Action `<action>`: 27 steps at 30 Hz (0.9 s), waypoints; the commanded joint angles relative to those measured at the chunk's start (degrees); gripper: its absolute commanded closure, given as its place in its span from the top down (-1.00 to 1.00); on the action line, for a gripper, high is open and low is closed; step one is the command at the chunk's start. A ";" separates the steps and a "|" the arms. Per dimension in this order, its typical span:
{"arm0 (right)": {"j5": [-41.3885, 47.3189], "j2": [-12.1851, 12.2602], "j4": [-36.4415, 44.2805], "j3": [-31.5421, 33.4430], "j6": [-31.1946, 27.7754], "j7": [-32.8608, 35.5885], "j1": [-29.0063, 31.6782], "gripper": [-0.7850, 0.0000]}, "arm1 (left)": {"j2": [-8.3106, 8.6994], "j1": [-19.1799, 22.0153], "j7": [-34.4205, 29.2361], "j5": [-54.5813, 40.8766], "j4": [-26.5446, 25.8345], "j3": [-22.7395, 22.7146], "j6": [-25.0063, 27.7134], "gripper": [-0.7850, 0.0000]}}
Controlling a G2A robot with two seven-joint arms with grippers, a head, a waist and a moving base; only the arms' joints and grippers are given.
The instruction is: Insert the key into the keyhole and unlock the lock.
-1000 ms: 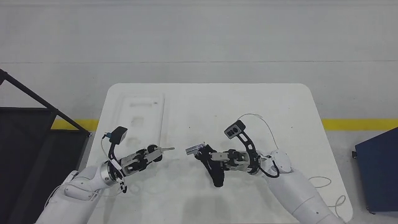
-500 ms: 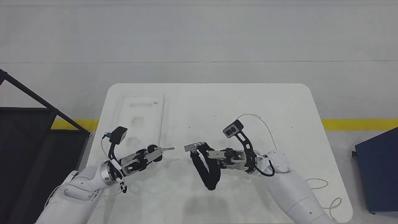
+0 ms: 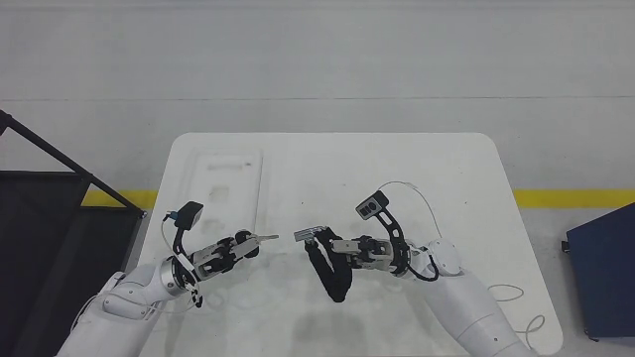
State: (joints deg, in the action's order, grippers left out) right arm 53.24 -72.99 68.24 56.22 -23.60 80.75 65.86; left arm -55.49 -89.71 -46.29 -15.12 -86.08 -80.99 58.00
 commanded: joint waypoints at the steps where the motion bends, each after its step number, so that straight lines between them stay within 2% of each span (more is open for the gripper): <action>1: 0.01 0.01 0.00 -0.04 -0.02 -0.02 -0.01 -1.00 | 0.00 0.00 0.00 0.00 0.00 0.00 0.00 -1.00; 12: 0.01 0.01 0.00 -0.04 -0.02 -0.02 -0.01 -1.00 | 0.00 0.00 0.00 0.00 0.00 0.00 0.00 -1.00; 16: 0.01 0.01 0.00 -0.04 -0.02 -0.02 -0.01 -1.00 | 0.01 -0.20 0.73 -4.33 -0.26 1.13 -6.81 -1.00; 19: 0.01 0.01 0.00 -0.04 -0.02 -0.02 -0.01 -1.00 | 0.41 0.17 -4.80 -13.41 -0.11 1.71 -11.56 -1.00; 24: 0.01 0.01 0.00 -0.04 -0.02 -0.02 -0.01 -1.00 | 1.00 1.23 -19.17 -31.93 1.80 1.61 -19.17 -1.00; 27: 0.01 0.01 0.00 -0.04 -0.02 -0.02 -0.01 -1.00 | 1.23 2.38 -24.49 -36.30 3.19 1.07 -24.50 -1.00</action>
State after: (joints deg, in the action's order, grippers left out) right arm 53.24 -72.99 68.24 56.22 -23.60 80.75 65.86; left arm -54.32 -87.73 -68.70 -50.00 -83.41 -79.78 35.63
